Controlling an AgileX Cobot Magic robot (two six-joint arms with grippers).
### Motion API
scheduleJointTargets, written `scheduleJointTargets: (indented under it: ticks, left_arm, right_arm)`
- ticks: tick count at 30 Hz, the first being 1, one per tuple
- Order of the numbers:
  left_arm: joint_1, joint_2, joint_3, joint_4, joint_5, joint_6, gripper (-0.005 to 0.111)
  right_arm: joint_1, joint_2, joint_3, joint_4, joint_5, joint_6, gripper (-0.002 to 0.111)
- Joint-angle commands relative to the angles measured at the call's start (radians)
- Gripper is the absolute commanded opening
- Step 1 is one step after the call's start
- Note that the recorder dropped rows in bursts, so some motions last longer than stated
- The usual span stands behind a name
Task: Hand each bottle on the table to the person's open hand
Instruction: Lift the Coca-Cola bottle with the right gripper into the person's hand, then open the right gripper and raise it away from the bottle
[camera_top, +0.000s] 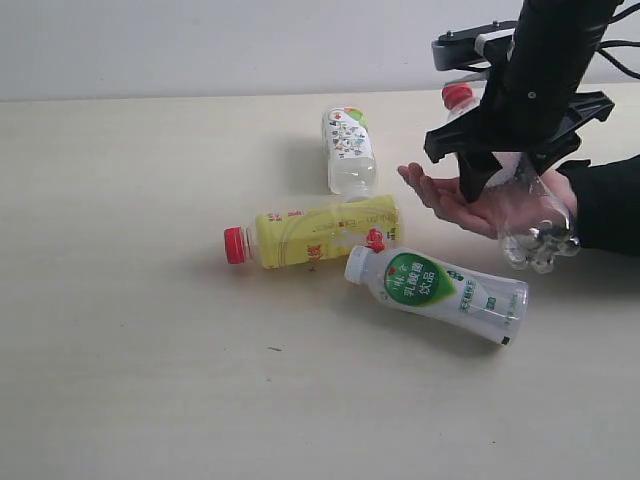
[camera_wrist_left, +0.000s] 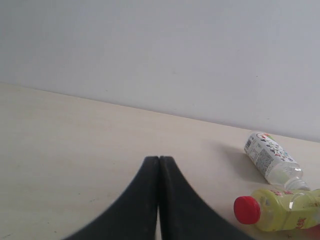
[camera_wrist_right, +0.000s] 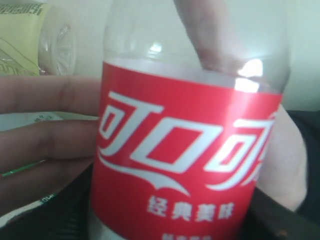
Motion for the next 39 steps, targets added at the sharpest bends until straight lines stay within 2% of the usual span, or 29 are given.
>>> scheduleJointTargets:
  ticks: [1, 3, 5, 8, 13, 17, 21, 28, 39]
  left_arm:
    - [0.003, -0.007, -0.001, 0.004, -0.008, 0.002, 0.002]
    - [0.003, -0.007, -0.001, 0.004, -0.008, 0.002, 0.002]
    - [0.003, -0.007, -0.001, 0.004, -0.008, 0.002, 0.002]
    - [0.003, -0.007, -0.001, 0.004, -0.008, 0.002, 0.002]
    - [0.003, -0.007, -0.001, 0.004, -0.008, 0.002, 0.002]
    - [0.003, -0.007, -0.001, 0.004, -0.008, 0.002, 0.002]
    - [0.003, -0.007, -0.001, 0.004, -0.008, 0.002, 0.002]
    - [0.003, -0.007, -0.001, 0.004, -0.008, 0.002, 0.002]
    - [0.003, -0.007, -0.001, 0.004, -0.008, 0.002, 0.002]
  right_arm:
    - [-0.006, 0.003, -0.01, 0.003, -0.015, -0.008, 0.0]
    - [-0.006, 0.003, -0.01, 0.003, -0.015, -0.008, 0.003]
    - [-0.006, 0.003, -0.01, 0.003, -0.015, -0.008, 0.011]
    - [-0.006, 0.003, -0.01, 0.003, -0.015, -0.008, 0.029]
    - [-0.006, 0.003, -0.01, 0.003, -0.015, -0.008, 0.066]
    - [-0.004, 0.003, -0.01, 0.003, -0.015, -0.008, 0.081]
    - [-0.004, 0.003, -0.01, 0.003, -0.015, -0.008, 0.085]
    - [-0.004, -0.005, -0.01, -0.015, -0.015, 0.004, 0.086]
    - [-0.004, -0.171, -0.01, -0.015, -0.005, -0.014, 0.086]
